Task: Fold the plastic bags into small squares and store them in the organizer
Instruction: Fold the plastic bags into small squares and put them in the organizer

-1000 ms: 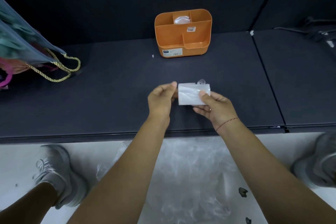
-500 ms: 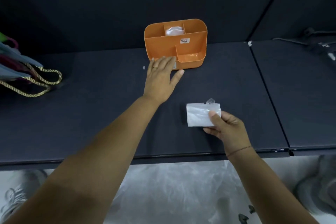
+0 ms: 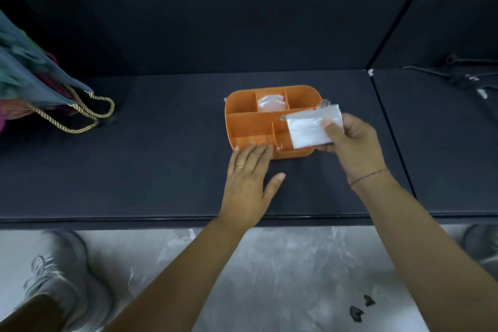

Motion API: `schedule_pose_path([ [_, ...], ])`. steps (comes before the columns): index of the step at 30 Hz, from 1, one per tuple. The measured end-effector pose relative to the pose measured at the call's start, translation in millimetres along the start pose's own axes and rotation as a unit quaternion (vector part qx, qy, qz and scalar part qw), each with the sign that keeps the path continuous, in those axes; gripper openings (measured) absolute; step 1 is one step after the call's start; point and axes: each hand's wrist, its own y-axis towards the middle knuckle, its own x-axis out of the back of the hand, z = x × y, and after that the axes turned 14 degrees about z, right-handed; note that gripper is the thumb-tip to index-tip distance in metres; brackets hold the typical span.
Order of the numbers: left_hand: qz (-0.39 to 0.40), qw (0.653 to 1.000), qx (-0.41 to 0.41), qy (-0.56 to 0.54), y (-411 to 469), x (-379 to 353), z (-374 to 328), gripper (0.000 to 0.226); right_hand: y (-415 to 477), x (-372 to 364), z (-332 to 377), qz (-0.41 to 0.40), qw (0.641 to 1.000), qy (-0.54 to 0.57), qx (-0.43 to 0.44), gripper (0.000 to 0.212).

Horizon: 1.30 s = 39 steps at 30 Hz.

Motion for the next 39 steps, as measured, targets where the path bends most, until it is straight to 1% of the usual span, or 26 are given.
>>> schedule_pose_path([
  [3, 0.003, 1.0, 0.007, -0.005, -19, -1, -9, 0.072, 18, 0, 21, 0.014, 0.992, -0.119, 0.037, 0.011],
  [5, -0.002, 1.0, 0.018, -0.02, -26, 2, -13, 0.074, 29, -3, 34, 0.02, 0.974, -0.212, 0.075, 0.007],
  [8, -0.059, 0.998, 0.029, -0.019, -21, 13, -10, 0.071, 41, -14, 49, 0.052, 0.931, -0.338, 0.127, 0.005],
  [10, -0.088, 0.995, 0.046, -0.009, -10, 23, -4, 0.072, 46, -21, 49, 0.104, 0.898, -0.408, 0.125, 0.006],
  [12, -0.082, 0.995, 0.058, 0.005, 1, 32, 3, 0.076, 48, -24, 46, 0.17, 0.869, -0.454, 0.105, 0.007],
  [15, -0.052, 0.997, 0.06, 0.019, 12, 38, 10, 0.084, 51, -22, 45, 0.242, 0.846, -0.469, 0.076, 0.009],
  [18, -0.033, 0.998, 0.058, 0.013, 16, 36, 14, 0.088, 57, -20, 48, 0.282, 0.832, -0.476, 0.05, 0.01],
  [20, -0.026, 0.998, 0.059, 0.017, 14, 33, 14, 0.087, 65, -21, 52, 0.294, 0.819, -0.492, 0.037, 0.011],
  [23, -0.014, 0.998, 0.062, 0.019, 13, 30, 13, 0.087, 76, -24, 58, 0.286, 0.804, -0.521, 0.029, 0.013],
  [27, -0.014, 0.998, 0.062, 0.019, 12, 30, 14, 0.087, 82, -27, 67, 0.29, 0.764, -0.576, 0.035, 0.029],
  [29, -0.01, 0.998, 0.064, 0.018, 12, 30, 14, 0.088, 82, -28, 67, 0.298, 0.752, -0.587, 0.027, 0.025],
  [30, -0.01, 0.998, 0.064, 0.015, 13, 30, 13, 0.089, 82, -30, 65, 0.306, 0.75, -0.586, 0.02, 0.024],
  [32, -0.012, 0.998, 0.065, 0.008, 13, 30, 11, 0.091, 80, -36, 60, 0.323, 0.745, -0.584, 0.006, 0.029],
  [34, -0.011, 0.998, 0.067, 0.003, 13, 31, 10, 0.092, 80, -40, 53, 0.32, 0.751, -0.577, -0.002, 0.033],
  [36, -0.009, 0.998, 0.065, 0.005, 12, 31, 11, 0.091, 80, -41, 53, 0.314, 0.763, -0.565, 0.0, 0.025],
  [38, -0.007, 0.998, 0.063, 0.009, 12, 31, 12, 0.09, 81, -36, 56, 0.321, 0.779, -0.539, -0.006, 0.005],
  [39, -0.008, 0.998, 0.062, 0.009, 12, 31, 12, 0.09, 80, -34, 59, 0.329, 0.783, -0.528, -0.011, 0.015],
])
